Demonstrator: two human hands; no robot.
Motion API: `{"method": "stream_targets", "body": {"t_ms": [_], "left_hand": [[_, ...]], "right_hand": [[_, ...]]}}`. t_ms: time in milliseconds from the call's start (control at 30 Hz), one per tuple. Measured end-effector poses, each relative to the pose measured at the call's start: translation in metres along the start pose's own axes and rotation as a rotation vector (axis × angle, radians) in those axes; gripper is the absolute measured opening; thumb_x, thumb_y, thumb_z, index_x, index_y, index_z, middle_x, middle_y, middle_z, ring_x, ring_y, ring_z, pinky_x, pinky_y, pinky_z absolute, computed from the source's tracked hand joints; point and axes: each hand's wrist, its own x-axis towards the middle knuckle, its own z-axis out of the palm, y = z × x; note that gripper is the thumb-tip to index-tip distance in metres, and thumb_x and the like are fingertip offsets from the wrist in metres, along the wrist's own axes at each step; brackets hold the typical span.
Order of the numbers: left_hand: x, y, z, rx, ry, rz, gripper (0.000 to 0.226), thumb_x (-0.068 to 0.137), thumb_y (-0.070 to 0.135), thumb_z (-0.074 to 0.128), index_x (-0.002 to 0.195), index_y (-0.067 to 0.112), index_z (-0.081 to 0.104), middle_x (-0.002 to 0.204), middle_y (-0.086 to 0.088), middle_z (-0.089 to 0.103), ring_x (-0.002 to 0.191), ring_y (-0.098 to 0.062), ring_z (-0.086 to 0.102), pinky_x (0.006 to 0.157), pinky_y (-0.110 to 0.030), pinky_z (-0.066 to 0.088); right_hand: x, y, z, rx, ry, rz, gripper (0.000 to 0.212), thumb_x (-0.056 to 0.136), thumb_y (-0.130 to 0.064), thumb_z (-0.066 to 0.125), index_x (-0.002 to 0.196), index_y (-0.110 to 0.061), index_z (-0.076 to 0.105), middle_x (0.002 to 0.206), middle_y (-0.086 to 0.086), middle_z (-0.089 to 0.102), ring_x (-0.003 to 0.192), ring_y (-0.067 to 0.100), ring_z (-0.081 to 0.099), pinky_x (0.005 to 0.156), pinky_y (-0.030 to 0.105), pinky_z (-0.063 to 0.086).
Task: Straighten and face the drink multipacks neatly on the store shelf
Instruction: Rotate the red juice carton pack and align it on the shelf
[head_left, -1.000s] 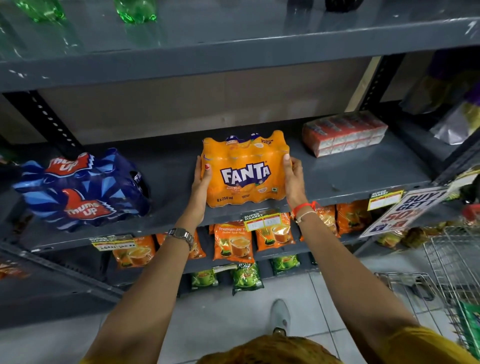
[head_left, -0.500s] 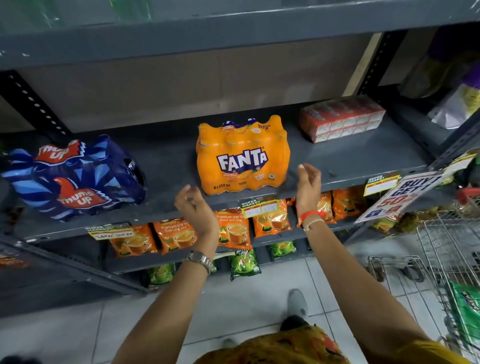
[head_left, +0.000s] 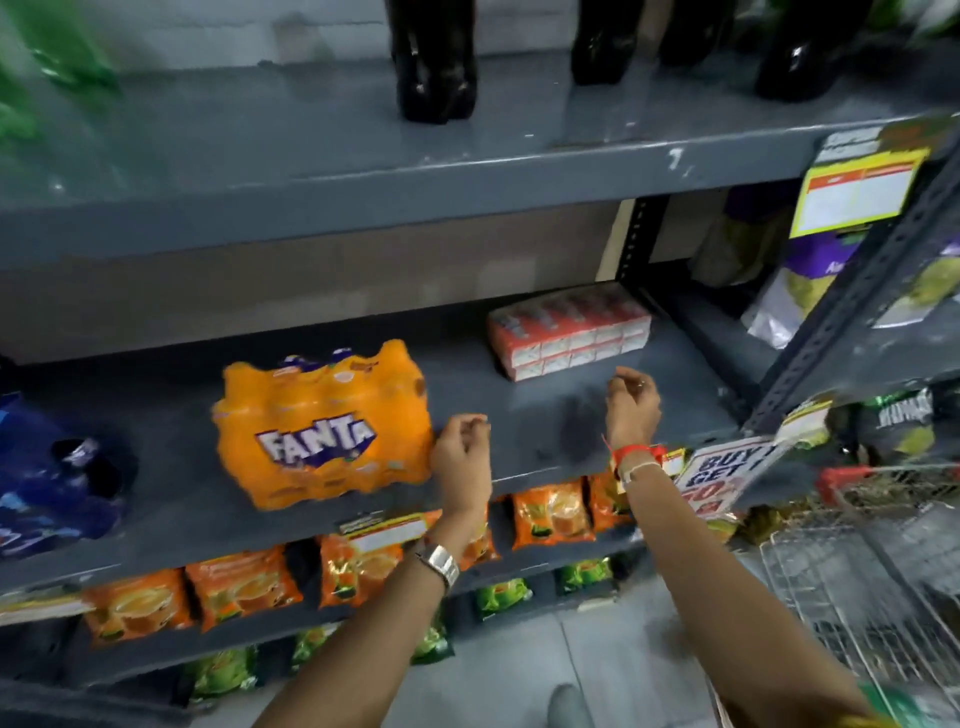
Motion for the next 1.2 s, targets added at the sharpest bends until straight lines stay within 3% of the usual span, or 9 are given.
{"method": "stream_targets", "body": {"t_ms": [100,233,400,500,567,700,967,1067,1200], "left_hand": [[0.029,0.011,0.044,0.045,-0.026,-0.018,0.016,0.088,0.005,0.055,0.099,-0.002,0.063,0.100,-0.022,0.069,0.094,-0.032,0.064,0.082,-0.031,0.046],[0.084,0.017,0.088,0.030,-0.045,-0.125,0.062,0.073,0.047,0.051,0.093,-0.011,0.064,0.103,-0.030,0.065,0.099,-0.039,0.061,0.083,-0.040,0.044],[0.147,0.019,0.111,-0.029,-0.062,-0.503,0.053,0.077,0.052,0.058,0.105,0.008,0.066,0.113,-0.014,0.067,0.102,-0.033,0.063,0.088,-0.043,0.052],[0.150,0.032,0.115,-0.164,-0.112,-0.551,0.023,0.090,0.034,0.054,0.085,0.012,0.060,0.084,-0.004,0.061,0.073,-0.024,0.058,0.063,-0.031,0.047],[0.157,0.031,0.119,-0.162,-0.167,-0.580,0.022,0.088,0.033,0.058,0.088,0.012,0.060,0.082,-0.006,0.062,0.068,-0.021,0.056,0.068,-0.034,0.049],[0.170,0.013,0.123,-0.176,-0.211,-0.546,0.031,0.076,0.017,0.073,0.101,0.001,0.063,0.111,-0.024,0.065,0.067,-0.027,0.064,0.068,-0.039,0.055],[0.142,0.022,0.114,-0.228,-0.118,-0.416,0.028,0.070,-0.008,0.069,0.095,0.002,0.063,0.108,-0.020,0.064,0.075,-0.027,0.062,0.068,-0.035,0.052],[0.115,0.015,0.113,-0.230,-0.091,-0.227,0.049,0.070,-0.014,0.065,0.117,0.001,0.058,0.104,-0.010,0.067,0.085,-0.020,0.063,0.069,-0.026,0.054],[0.075,0.005,0.105,-0.221,-0.092,-0.058,0.071,0.067,-0.022,0.061,0.130,0.008,0.048,0.107,0.004,0.063,0.090,-0.004,0.063,0.067,-0.013,0.053]], "right_hand": [[0.042,-0.011,-0.008,-0.034,-0.052,-0.012,0.016,0.086,-0.004,0.053,0.091,-0.017,0.062,0.094,0.010,0.061,0.090,0.020,0.053,0.093,0.037,0.046],[0.095,-0.023,-0.012,-0.140,-0.116,-0.040,0.023,0.088,-0.009,0.056,0.108,0.002,0.060,0.109,0.018,0.064,0.102,0.025,0.058,0.083,0.024,0.038],[0.150,-0.044,-0.001,-0.369,-0.297,-0.134,0.050,0.083,-0.029,0.047,0.116,0.006,0.059,0.119,0.025,0.062,0.110,0.037,0.058,0.085,0.031,0.041],[0.178,-0.042,0.012,-0.523,-0.365,-0.081,0.045,0.088,-0.029,0.055,0.121,0.002,0.056,0.121,0.025,0.062,0.114,0.039,0.058,0.087,0.036,0.044],[0.191,-0.034,0.018,-0.573,-0.444,-0.031,0.051,0.089,-0.032,0.058,0.125,0.004,0.053,0.125,0.025,0.059,0.117,0.040,0.056,0.085,0.035,0.043],[0.200,-0.023,0.021,-0.550,-0.525,0.098,0.056,0.087,-0.038,0.061,0.123,0.004,0.054,0.127,0.019,0.059,0.116,0.035,0.056,0.079,0.027,0.038],[0.222,0.009,0.001,-0.336,-0.557,0.055,0.049,0.062,-0.038,0.077,0.100,-0.009,0.067,0.110,0.012,0.070,0.102,0.026,0.066,0.094,0.039,0.051],[0.192,0.003,-0.026,-0.172,-0.560,0.000,0.041,0.073,-0.010,0.076,0.111,-0.008,0.059,0.113,0.012,0.065,0.101,0.021,0.062,0.094,0.033,0.051],[0.171,0.010,-0.053,-0.093,-0.595,-0.020,0.063,0.073,0.023,0.059,0.128,-0.001,0.041,0.109,0.006,0.060,0.091,0.005,0.058,0.076,0.013,0.051]]}}
